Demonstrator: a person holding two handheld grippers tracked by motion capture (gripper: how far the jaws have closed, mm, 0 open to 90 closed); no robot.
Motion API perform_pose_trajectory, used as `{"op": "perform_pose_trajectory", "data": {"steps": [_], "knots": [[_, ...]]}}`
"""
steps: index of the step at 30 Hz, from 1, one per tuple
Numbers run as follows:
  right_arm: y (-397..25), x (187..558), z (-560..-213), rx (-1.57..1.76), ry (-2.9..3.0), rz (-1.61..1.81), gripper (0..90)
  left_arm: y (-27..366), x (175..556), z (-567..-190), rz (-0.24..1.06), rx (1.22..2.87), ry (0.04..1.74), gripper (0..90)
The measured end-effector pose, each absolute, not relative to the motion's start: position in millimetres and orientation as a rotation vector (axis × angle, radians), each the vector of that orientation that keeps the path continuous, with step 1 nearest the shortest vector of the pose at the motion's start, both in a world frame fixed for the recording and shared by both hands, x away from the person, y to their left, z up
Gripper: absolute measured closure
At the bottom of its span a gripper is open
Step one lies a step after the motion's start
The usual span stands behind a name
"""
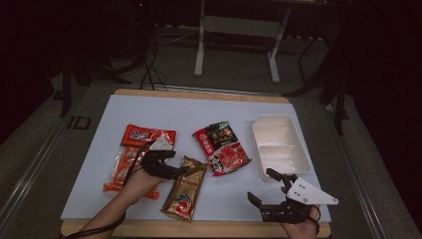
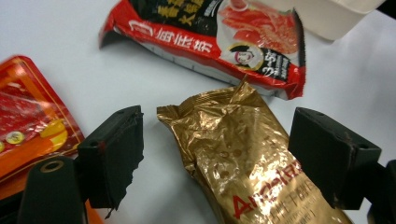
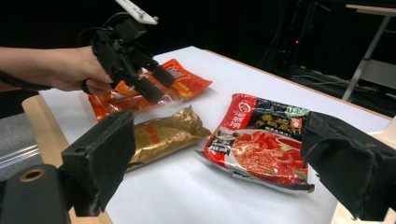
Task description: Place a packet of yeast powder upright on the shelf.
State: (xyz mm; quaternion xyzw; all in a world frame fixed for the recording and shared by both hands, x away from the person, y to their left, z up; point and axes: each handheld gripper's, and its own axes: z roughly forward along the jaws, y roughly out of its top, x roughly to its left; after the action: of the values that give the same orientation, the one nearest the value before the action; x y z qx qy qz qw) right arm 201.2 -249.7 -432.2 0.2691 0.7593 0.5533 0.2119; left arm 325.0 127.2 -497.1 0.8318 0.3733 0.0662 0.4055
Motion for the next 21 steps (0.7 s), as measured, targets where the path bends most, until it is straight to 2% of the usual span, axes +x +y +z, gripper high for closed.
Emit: {"op": "perform_pose_trajectory", "data": {"steps": [6, 12, 21], "knots": [[-249.0, 201.1, -433.3, 0.745, 2.119, 1.533, 10.3, 117.4, 339.3, -505.8, 0.181, 2.130, 0.987, 21.6], [-249.4, 201.1, -434.1, 0.747, 2.129, 1.532, 10.3, 114.4, 350.1, -515.0, 0.108, 2.136, 1.029, 24.6], [-248.3, 201.1, -435.0, 0.743, 2.136, 1.522, 10.4, 110.3, 360.1, -526.6, 0.077, 2.179, 1.064, 28.3]]}}
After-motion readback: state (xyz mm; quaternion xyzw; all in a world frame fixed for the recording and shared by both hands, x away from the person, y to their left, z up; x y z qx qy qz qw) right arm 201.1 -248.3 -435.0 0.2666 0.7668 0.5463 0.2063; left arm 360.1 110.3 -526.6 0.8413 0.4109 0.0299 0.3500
